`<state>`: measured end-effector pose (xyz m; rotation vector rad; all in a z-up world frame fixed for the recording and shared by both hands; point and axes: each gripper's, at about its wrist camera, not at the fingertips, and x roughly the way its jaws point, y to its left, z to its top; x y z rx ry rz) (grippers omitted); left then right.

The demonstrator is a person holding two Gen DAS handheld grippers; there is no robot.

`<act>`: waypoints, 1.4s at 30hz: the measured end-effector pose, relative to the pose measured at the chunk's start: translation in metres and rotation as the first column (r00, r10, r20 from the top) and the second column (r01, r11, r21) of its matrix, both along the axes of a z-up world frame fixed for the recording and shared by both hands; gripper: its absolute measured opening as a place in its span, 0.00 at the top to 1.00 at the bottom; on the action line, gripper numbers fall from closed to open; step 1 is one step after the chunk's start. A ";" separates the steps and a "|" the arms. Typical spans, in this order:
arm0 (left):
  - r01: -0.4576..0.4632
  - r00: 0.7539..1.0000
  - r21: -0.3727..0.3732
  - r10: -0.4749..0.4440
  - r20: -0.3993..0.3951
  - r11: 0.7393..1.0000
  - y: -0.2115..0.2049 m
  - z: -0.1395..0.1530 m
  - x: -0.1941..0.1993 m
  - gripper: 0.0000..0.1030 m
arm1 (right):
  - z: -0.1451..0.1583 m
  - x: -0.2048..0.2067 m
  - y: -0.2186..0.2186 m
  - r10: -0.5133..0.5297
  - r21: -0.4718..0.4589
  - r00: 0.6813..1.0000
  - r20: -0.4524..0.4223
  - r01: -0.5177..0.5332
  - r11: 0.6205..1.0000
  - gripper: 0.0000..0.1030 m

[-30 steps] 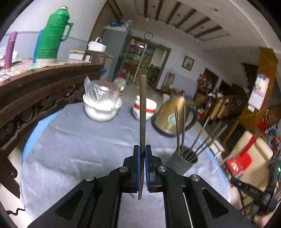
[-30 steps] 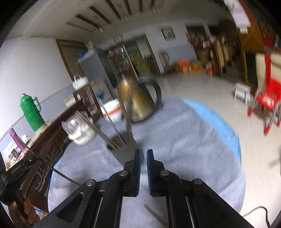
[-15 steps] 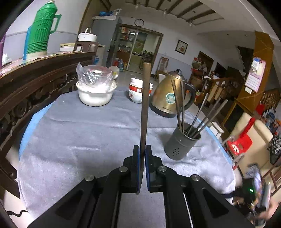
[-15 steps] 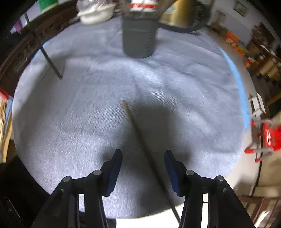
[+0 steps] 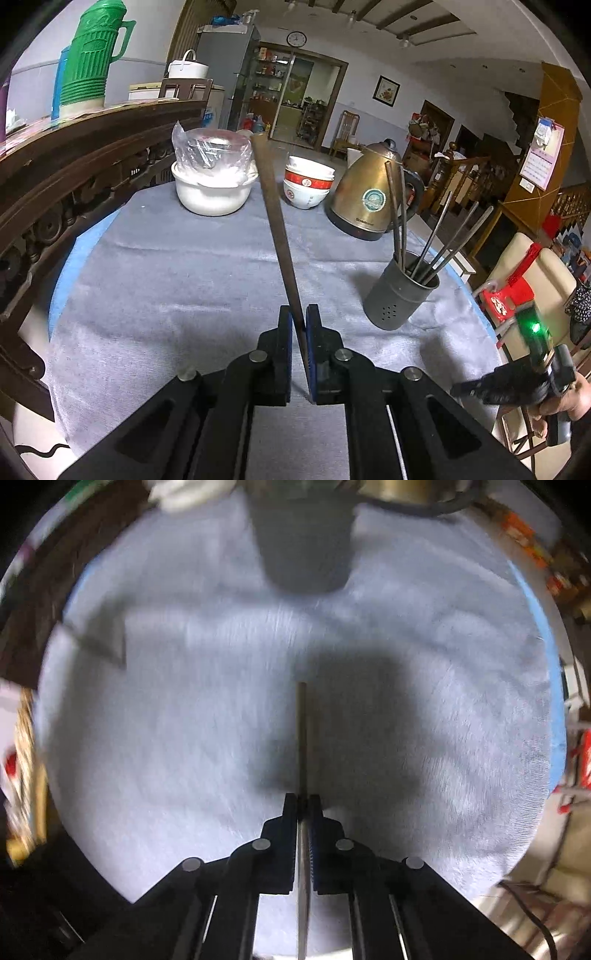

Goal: Organize utensils
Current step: 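Bring both held chopsticks over the grey cup's rim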

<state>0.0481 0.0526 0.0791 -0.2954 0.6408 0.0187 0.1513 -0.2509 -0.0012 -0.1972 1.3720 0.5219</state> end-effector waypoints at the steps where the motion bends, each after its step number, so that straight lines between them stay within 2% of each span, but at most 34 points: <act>1: 0.002 1.000 -0.004 -0.002 -0.004 1.000 0.000 0.001 0.001 0.93 | 0.003 0.003 -0.003 -0.029 0.034 1.000 -0.002 0.029 0.999 0.94; 4: 0.003 1.000 0.007 -0.003 -0.005 1.000 0.000 0.004 0.002 0.93 | 0.002 0.009 -0.008 -0.071 0.046 0.997 -0.020 0.072 0.996 0.94; 8: 0.001 1.000 0.015 -0.001 -0.013 1.000 0.000 0.004 0.003 0.93 | -0.022 0.025 -0.011 -0.095 -0.052 0.990 -0.102 0.090 0.995 0.94; 12: 0.007 1.000 0.032 -0.006 -0.025 0.999 -0.004 0.005 0.007 0.93 | -0.023 0.032 -0.007 -0.083 -0.094 0.987 -0.135 0.071 0.993 0.94; 15: 0.017 0.999 0.021 -0.017 -0.043 1.000 -0.004 0.009 0.011 0.94 | -0.021 0.042 -0.001 -0.083 -0.106 0.989 -0.127 0.069 0.992 0.94; 19: 0.021 1.000 0.010 -0.021 -0.018 1.000 -0.001 0.019 0.007 0.94 | 0.005 0.050 -0.007 -0.154 0.033 0.985 -0.076 0.157 0.987 0.94; 23: 0.017 1.000 -0.019 -0.017 0.013 1.000 -0.002 0.032 0.009 0.95 | 0.046 0.041 -0.033 -0.267 0.243 0.964 0.010 0.257 0.936 0.94; 25: 0.023 0.999 -0.035 -0.022 0.027 0.999 -0.005 0.038 0.011 0.95 | 0.061 0.040 -0.048 -0.330 0.311 0.942 0.053 0.299 0.902 0.94; 27: 0.032 0.999 -0.044 -0.030 0.042 0.999 -0.008 0.046 0.014 0.95 | 0.078 0.034 -0.062 -0.395 0.409 0.914 0.096 0.326 0.852 0.94; 32: 0.050 0.995 -0.063 -0.044 0.091 0.997 -0.020 0.069 0.020 0.95 | 0.119 0.023 -0.080 -0.482 0.520 0.859 0.173 0.336 0.785 0.94; 35: 0.057 0.990 -0.072 -0.047 0.131 0.996 -0.026 0.087 0.023 0.95 | 0.146 0.017 -0.081 -0.533 0.581 0.812 0.238 0.320 0.748 0.94; 40: 0.067 0.977 -0.109 -0.043 0.207 0.992 -0.037 0.119 0.034 0.95 | 0.191 0.004 -0.081 -0.620 0.660 0.707 0.340 0.291 0.693 0.94; 42: 0.068 0.974 -0.123 -0.039 0.225 0.990 -0.040 0.127 0.039 0.95 | 0.208 0.001 -0.079 -0.664 0.692 0.647 0.374 0.283 0.665 0.94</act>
